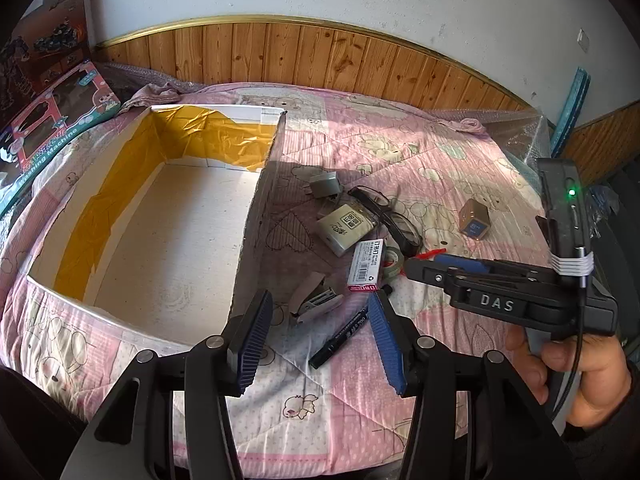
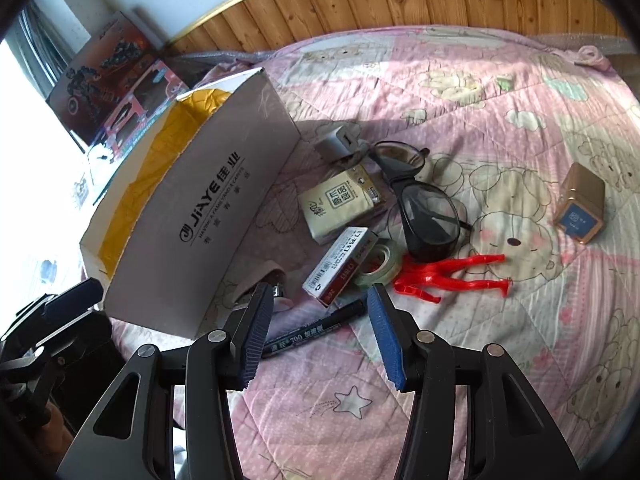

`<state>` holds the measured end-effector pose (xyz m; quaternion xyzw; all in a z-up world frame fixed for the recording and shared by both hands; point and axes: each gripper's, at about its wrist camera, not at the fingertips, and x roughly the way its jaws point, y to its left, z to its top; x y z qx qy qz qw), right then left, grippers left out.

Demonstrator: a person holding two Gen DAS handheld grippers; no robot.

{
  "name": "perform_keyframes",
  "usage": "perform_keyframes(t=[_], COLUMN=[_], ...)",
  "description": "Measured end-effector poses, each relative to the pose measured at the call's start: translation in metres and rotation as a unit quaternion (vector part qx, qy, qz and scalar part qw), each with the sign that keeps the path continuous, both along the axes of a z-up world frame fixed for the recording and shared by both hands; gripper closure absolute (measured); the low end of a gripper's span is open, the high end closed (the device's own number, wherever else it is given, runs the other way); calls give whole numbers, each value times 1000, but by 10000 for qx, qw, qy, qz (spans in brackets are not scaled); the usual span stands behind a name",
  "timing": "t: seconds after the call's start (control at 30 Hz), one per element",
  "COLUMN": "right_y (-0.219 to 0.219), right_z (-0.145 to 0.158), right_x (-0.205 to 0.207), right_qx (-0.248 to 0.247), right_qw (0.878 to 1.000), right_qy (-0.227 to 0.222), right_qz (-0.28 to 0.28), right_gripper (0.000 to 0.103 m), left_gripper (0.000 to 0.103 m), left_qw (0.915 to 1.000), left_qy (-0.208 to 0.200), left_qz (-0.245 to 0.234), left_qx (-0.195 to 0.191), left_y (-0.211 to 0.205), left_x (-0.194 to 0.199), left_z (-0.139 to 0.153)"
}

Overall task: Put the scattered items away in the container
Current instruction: 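Grasp the black marker with the left tool while the right tool grasps the red-white staple box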

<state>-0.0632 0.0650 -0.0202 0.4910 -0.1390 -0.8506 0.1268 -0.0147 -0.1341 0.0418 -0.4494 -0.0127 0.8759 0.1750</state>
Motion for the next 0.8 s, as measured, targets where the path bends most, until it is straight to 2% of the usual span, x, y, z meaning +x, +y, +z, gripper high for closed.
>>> perform_keyframes(t=[0.1,0.2,0.37,0.5,0.6,0.63,0.67,0.8], right_y=[-2,-6,-6,-5,-14,-15,-16,-10], right_z=[-18,-22,-39,-59,-61,-60,-60,-58], right_x=[-8,-18,-36,-51,-57,-59,-60,-58], right_qx=[-226,-363,-227,-339,-154,-96,-84,-350], right_qw=[9997,9992,9993,9981,9985,9987,9985,9973], right_qy=[-41,-44,-219,-469,-397,-386,-424,-543], right_qz=[37,171,179,195,335,319,337,342], right_gripper=[50,50,50,52,55,70,80,84], left_gripper=[51,51,51,51,51,51,51,51], left_qw=[9999,9998,9995,9996,9990,9988,9986,9977], left_qy=[-41,-103,-154,-73,-53,-76,-122,-350], left_qz=[-62,-85,-104,-238,-436,-479,-506,-576], left_qx=[-89,-152,-236,-110,-54,-46,-51,-82], left_y=[8,14,24,30,36,38,39,44], left_x=[-3,-8,-17,-18,-17,-18,-19,-24], left_z=[-5,-11,-22,-25,-28,-32,-36,-57])
